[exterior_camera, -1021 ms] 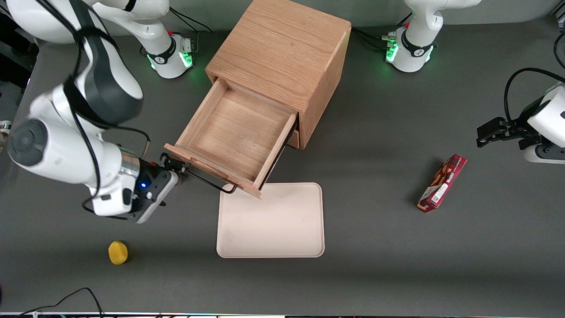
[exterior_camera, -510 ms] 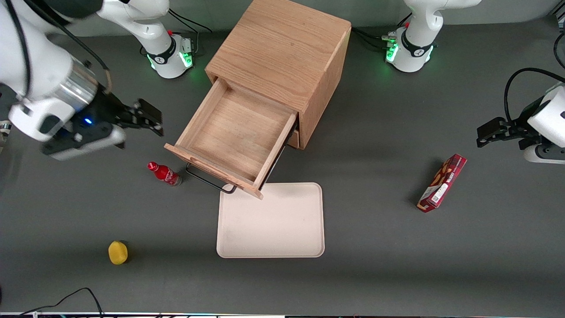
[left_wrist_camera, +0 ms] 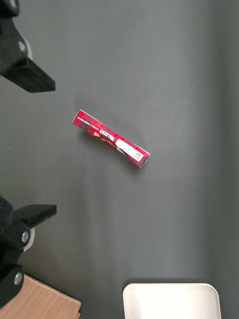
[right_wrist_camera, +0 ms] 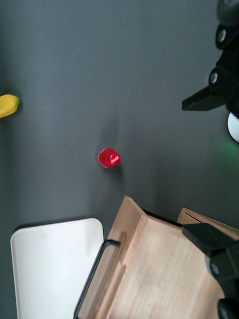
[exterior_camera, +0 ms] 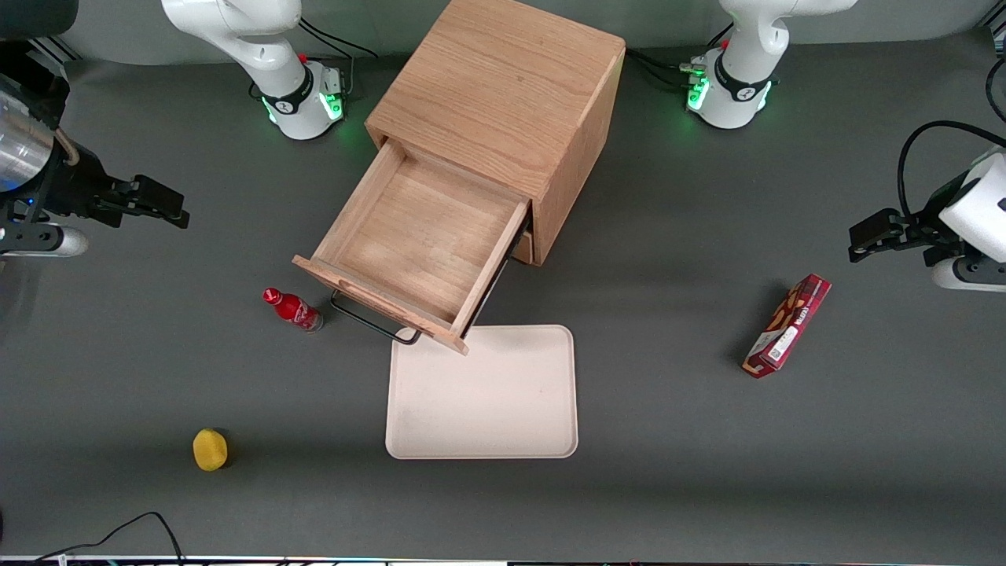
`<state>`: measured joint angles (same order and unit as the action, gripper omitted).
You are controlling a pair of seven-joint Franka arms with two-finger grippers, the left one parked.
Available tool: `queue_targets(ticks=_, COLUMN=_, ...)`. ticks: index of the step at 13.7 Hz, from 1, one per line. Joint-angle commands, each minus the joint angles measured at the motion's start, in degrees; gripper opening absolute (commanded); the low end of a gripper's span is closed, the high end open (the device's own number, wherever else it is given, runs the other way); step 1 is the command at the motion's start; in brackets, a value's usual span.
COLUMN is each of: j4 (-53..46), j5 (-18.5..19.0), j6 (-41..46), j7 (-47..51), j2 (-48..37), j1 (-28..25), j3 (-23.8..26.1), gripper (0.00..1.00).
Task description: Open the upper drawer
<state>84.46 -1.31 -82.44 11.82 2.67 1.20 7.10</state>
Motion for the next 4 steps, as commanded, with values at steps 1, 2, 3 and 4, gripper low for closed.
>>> queue_targets(ticks=1, j4=9.1, j5=-1.3, j6=-4.0, j7=0.7, j2=-6.3, j1=-0.4, j3=-1.8, gripper=1.00)
queue_targets(ticks=2, j4=8.1, j5=-1.1, j6=-4.4, j7=0.7, j2=-5.4, j1=-0.4, j3=-1.9, gripper=1.00)
queue_targets(ticks=3, j4=6.3, j5=-1.2, j6=-4.2, j7=0.7, j2=-4.3, j1=-0.4, j3=-2.1, gripper=1.00)
queue_targets(ticks=4, j4=5.5, j5=-1.2, j6=-4.1, j7=0.7, j2=-4.0, j1=-0.4, j3=-2.2, gripper=1.00)
